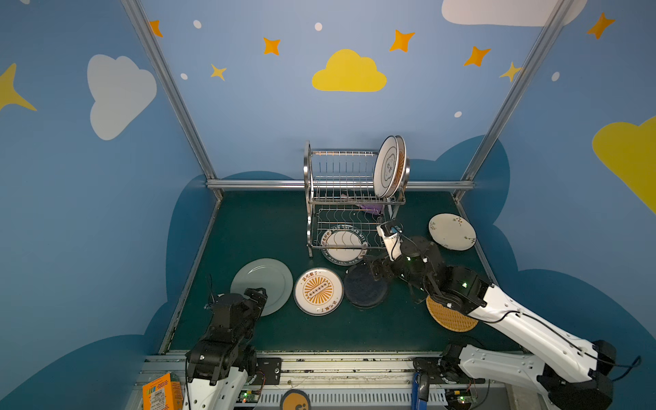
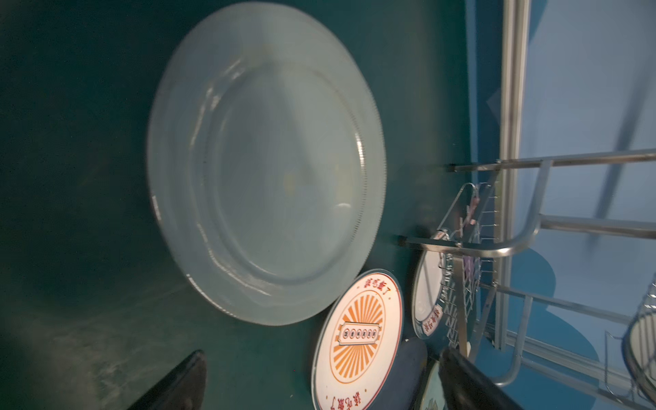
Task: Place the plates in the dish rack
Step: 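Reach left gripper to pale green plate edge while right gripper lowers toward navy plate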
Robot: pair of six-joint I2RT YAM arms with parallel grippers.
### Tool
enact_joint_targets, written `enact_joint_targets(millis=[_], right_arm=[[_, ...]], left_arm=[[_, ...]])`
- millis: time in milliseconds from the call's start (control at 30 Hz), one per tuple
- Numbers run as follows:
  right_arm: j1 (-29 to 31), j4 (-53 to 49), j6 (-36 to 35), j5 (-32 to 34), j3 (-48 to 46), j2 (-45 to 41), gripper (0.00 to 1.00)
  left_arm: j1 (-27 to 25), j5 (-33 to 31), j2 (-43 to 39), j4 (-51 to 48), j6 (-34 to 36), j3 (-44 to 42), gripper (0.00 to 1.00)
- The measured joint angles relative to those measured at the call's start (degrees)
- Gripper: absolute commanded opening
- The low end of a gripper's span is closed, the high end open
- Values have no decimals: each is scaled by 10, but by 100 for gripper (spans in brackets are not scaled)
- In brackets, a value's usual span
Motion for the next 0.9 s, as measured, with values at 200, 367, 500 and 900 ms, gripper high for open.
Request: enact_joint_targets(millis=[200, 367, 500, 900], right_arm=[[0, 19, 18, -30, -50, -15, 92], [0, 30, 21, -49, -59, -17, 92], [0, 38, 24, -63, -62, -17, 92], [-1, 47, 37, -92, -76, -16, 92]], left_arm=[[0, -18, -35, 0, -43, -50, 100], [0, -16, -35, 38, -61, -102, 100], [0, -14, -33, 88, -72, -127, 100], [14, -7, -12, 220, -104, -163, 99]])
